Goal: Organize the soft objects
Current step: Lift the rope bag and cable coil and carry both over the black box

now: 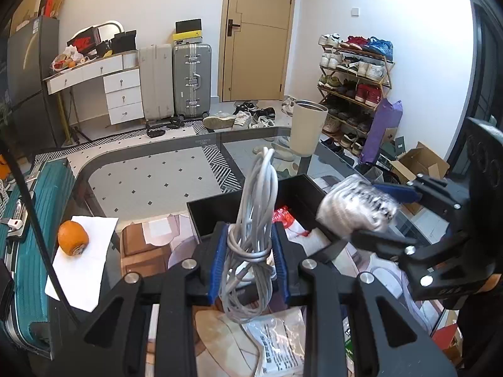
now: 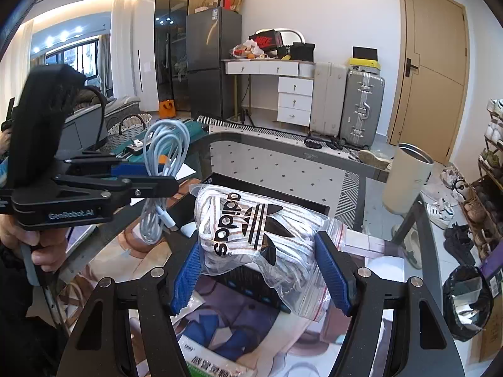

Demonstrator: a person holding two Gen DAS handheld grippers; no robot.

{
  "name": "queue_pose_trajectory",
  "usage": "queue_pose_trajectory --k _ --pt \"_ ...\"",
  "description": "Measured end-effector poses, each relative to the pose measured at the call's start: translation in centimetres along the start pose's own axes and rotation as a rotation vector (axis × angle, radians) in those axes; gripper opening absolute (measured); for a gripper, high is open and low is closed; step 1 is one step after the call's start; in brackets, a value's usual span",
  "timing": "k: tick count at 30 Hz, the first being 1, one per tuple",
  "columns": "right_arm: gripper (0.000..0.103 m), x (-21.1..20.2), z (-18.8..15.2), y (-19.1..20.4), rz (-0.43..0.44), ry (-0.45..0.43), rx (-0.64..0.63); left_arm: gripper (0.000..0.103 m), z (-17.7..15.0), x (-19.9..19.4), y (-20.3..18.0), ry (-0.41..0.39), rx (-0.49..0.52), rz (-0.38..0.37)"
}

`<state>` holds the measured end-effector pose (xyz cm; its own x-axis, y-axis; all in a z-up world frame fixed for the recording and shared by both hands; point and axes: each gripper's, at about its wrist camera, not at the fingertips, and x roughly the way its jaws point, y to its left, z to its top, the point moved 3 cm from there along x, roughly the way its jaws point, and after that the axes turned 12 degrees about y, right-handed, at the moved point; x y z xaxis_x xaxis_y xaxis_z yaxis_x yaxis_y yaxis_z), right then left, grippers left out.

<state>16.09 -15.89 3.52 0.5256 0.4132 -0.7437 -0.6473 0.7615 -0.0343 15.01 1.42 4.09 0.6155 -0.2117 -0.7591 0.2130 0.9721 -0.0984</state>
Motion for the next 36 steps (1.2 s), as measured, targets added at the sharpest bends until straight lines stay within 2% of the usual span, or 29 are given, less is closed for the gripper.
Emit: queue_pose_trajectory --k 12,22,24,28,32,36 --pt "0.07 5.2 2.3 -1.4 0.041 0.04 -0.025 0.026 2.4 0.7 0.9 -0.017 -0.012 -0.003" --pt "0.071 8.6 2.7 -1.8 0.066 0.088 -0.043 0.026 3.0 2.2 1.0 0.003 -0.017 -0.012" --pt "0.073 9.5 2.5 -1.9 0.074 0.122 -0.042 0.026 3.0 2.5 1.0 0.009 -0.015 -0.013" --pt "0.083 9.8 2.9 -1.7 0.071 0.122 -0.049 0.026 3.2 2.9 1.2 0.019 -0.02 -0.014" --pt "0.093 8.9 2.8 -1.7 0.052 0.107 -0.051 0.026 3.3 3.0 1.1 0.022 -0.018 -0.017" --pt "0.096 7.5 2.3 -2.3 0.029 0.089 -0.037 0.026 3.1 3.3 1.1 0.03 -0.014 -0.015"
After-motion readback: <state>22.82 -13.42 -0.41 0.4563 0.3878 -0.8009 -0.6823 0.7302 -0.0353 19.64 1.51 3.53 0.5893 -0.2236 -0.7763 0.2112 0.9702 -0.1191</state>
